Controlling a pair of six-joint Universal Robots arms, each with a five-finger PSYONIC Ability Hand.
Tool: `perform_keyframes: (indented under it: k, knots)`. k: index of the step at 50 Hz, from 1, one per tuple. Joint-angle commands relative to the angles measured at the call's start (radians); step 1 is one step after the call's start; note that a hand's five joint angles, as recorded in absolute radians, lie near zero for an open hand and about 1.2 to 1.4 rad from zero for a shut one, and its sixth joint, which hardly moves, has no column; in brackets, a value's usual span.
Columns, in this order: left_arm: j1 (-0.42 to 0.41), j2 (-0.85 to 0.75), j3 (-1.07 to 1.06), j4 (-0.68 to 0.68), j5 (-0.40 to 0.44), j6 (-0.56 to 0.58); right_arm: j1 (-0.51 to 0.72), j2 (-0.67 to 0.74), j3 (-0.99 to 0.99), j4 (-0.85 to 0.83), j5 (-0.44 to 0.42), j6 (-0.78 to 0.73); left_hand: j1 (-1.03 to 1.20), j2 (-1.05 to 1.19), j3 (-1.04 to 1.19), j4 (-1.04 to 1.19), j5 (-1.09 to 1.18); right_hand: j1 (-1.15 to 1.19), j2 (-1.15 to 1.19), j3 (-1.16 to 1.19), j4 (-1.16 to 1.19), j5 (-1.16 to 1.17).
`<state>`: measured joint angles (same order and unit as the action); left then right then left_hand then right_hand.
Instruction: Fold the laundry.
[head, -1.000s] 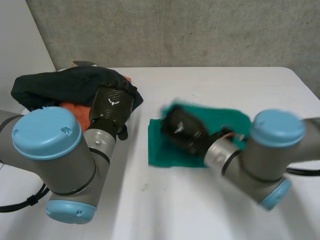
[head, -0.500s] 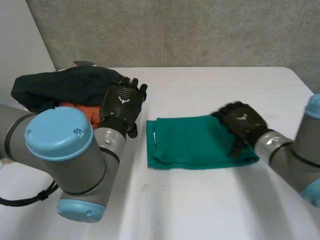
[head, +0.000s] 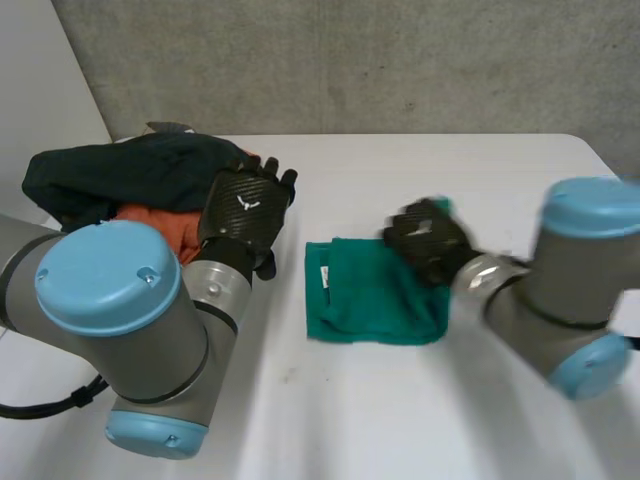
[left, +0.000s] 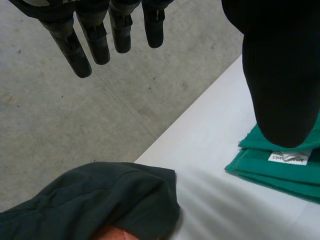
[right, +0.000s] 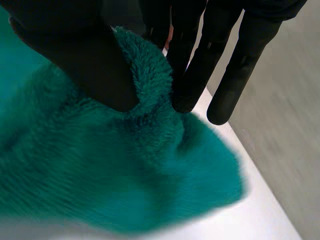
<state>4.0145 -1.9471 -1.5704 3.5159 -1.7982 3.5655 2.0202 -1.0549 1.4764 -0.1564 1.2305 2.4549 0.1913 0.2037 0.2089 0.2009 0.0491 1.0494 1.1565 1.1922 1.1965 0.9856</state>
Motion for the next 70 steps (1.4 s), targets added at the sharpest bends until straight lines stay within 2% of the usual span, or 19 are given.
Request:
perform_keyframes:
  k: [1,3,4,5,6,7,13,18,24,29,35,39,43,46,50,56,62,66,70]
  knots:
    - [0.009,0.002,0.003,0.000,-0.003,-0.002,0.173,0.084,-0.010,-0.031,-0.065,-0.001,-0.017,-0.029,-0.034,-0.026,-0.049,0.347,0.240,0.204,0.200,0.236]
    - [0.008,-0.006,0.013,0.000,-0.003,-0.002,0.172,0.082,-0.030,-0.034,-0.036,0.018,-0.017,-0.029,-0.034,-0.026,-0.049,0.293,0.186,0.150,0.146,0.182]
    - [0.009,-0.009,0.020,0.000,-0.003,-0.005,0.170,0.076,-0.036,-0.032,-0.016,0.030,-0.017,-0.029,-0.034,-0.026,-0.049,0.031,-0.077,-0.112,-0.117,-0.080]
    - [0.009,-0.010,0.024,0.000,-0.003,-0.007,0.175,0.067,-0.044,-0.031,0.030,0.079,-0.017,-0.029,-0.034,-0.026,-0.049,-0.550,-0.658,-0.693,-0.698,-0.661]
    - [0.008,-0.013,0.039,0.000,-0.001,-0.017,0.170,0.061,-0.044,-0.031,0.052,0.113,-0.017,-0.029,-0.034,-0.026,-0.049,-0.821,-0.928,-0.964,-0.968,-0.932]
    - [0.008,-0.015,0.050,0.000,-0.003,-0.026,0.166,0.056,-0.044,-0.032,0.066,0.149,-0.017,-0.029,-0.034,-0.026,-0.049,-0.875,-0.982,-1.018,-1.022,-0.986]
    - [-0.006,-0.073,0.165,-0.015,0.013,-0.125,-0.035,-0.071,-0.010,-0.018,0.060,0.496,-0.010,-0.023,-0.028,-0.020,-0.043,-0.875,-0.982,-1.018,-1.022,-0.986]
    - [-0.037,-0.168,0.288,-0.069,0.089,-0.203,-0.098,-0.116,0.001,0.049,-0.002,0.641,0.008,-0.005,-0.010,-0.002,-0.025,-0.875,-0.982,-1.018,-1.022,-0.986]
    - [-0.087,-0.277,0.397,-0.233,0.094,-0.293,-0.094,-0.015,-0.088,0.208,-0.054,0.644,0.022,0.010,0.005,0.013,-0.010,-0.875,-0.982,-1.018,-1.022,-0.986]
    - [-0.098,-0.329,0.412,-0.368,0.011,-0.375,-0.097,0.075,-0.171,0.276,-0.086,0.644,0.022,0.010,0.005,0.013,-0.010,-0.875,-0.982,-1.018,-1.022,-0.986]
    - [-0.112,-0.354,0.398,-0.379,-0.079,-0.372,-0.086,0.180,-0.246,0.313,-0.100,0.624,0.022,0.010,0.005,0.013,-0.010,-0.875,-0.982,-1.018,-1.022,-0.986]
    - [-0.109,-0.418,0.421,-0.387,-0.083,-0.338,-0.061,0.240,-0.281,0.316,-0.071,0.563,0.022,0.010,0.005,0.013,-0.010,-0.875,-0.982,-1.018,-1.022,-0.986]
    - [-0.104,-0.458,0.432,-0.402,-0.083,-0.260,-0.052,0.271,-0.294,0.316,0.039,0.452,0.028,0.016,0.010,0.018,-0.004,-0.875,-0.982,-1.018,-1.022,-0.986]
    - [-0.098,-0.461,0.426,-0.403,-0.078,-0.217,-0.051,0.262,-0.295,0.316,0.072,0.391,0.022,0.010,0.005,0.013,-0.010,-0.875,-0.982,-1.018,-1.022,-0.986]
    - [-0.097,-0.443,0.428,-0.403,-0.076,-0.208,-0.043,0.224,-0.283,0.316,0.115,0.342,0.005,-0.008,-0.013,-0.005,-0.028,-0.875,-0.982,-1.018,-1.022,-0.986]
    - [-0.091,-0.310,0.435,-0.393,-0.073,-0.208,-0.058,0.063,-0.162,0.243,0.148,0.410,-0.016,-0.028,-0.033,-0.025,-0.048,-0.875,-0.982,-1.018,-1.022,-0.986]
    - [-0.058,-0.207,0.422,-0.393,0.026,-0.208,-0.063,-0.020,0.010,0.134,0.142,0.551,-0.016,-0.028,-0.034,-0.026,-0.048,-0.875,-0.982,-1.018,-1.022,-0.986]
    - [-0.022,-0.167,0.391,-0.399,0.167,-0.209,-0.061,-0.034,0.100,0.121,0.135,0.659,-0.016,-0.028,-0.034,-0.026,-0.048,-0.875,-0.982,-1.018,-1.022,-0.986]
    - [0.020,-0.148,0.356,-0.402,0.238,-0.215,-0.058,-0.034,0.160,0.088,0.118,0.740,-0.013,-0.025,-0.031,-0.023,-0.045,-0.875,-0.982,-1.018,-1.022,-0.986]
